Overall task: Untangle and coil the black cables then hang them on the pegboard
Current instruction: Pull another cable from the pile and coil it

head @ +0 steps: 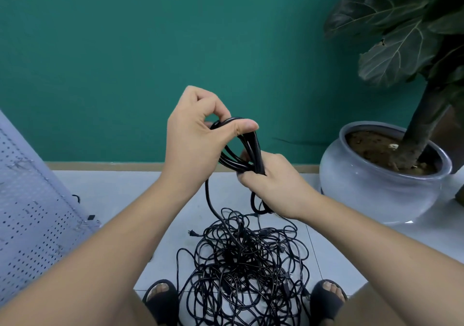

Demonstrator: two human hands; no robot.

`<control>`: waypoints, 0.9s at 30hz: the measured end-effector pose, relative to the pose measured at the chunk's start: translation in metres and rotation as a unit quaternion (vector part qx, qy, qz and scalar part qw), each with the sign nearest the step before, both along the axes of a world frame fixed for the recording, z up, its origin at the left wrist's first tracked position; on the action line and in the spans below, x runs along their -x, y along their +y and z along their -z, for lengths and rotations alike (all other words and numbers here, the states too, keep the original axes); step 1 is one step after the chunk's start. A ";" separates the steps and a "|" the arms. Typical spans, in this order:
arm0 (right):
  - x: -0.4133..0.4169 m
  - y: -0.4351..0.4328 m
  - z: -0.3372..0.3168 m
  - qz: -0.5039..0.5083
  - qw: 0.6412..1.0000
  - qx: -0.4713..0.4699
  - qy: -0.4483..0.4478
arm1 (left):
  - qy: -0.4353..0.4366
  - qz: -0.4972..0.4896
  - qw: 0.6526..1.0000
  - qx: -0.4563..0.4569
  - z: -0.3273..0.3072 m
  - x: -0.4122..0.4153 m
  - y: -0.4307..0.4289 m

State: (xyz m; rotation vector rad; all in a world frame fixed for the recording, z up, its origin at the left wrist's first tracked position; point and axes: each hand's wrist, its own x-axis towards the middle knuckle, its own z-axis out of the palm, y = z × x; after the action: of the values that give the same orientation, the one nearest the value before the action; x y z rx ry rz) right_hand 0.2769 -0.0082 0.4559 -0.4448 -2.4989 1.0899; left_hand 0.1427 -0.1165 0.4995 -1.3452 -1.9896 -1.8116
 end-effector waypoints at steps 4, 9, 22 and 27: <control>-0.005 0.001 -0.004 -0.022 1.000 0.004 0.001 | -0.053 0.066 0.996 0.026 0.000 0.005 0.000; -0.011 0.004 -0.004 -0.030 0.999 -0.011 0.010 | -0.097 0.136 0.980 0.108 -0.009 0.017 -0.002; 0.003 0.004 0.004 -0.077 0.991 0.106 -0.041 | -0.470 0.221 0.852 0.066 0.000 -0.002 0.022; 0.000 0.005 0.003 -0.118 0.974 0.184 -0.053 | -0.507 0.210 0.834 0.063 0.000 -0.005 0.030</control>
State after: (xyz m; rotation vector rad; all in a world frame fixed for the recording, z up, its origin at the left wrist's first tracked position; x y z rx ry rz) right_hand 0.2769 -0.0030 0.4529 -0.3147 -2.4880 1.6786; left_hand 0.1477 -0.0868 0.4992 -0.9392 -2.3676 -3.1334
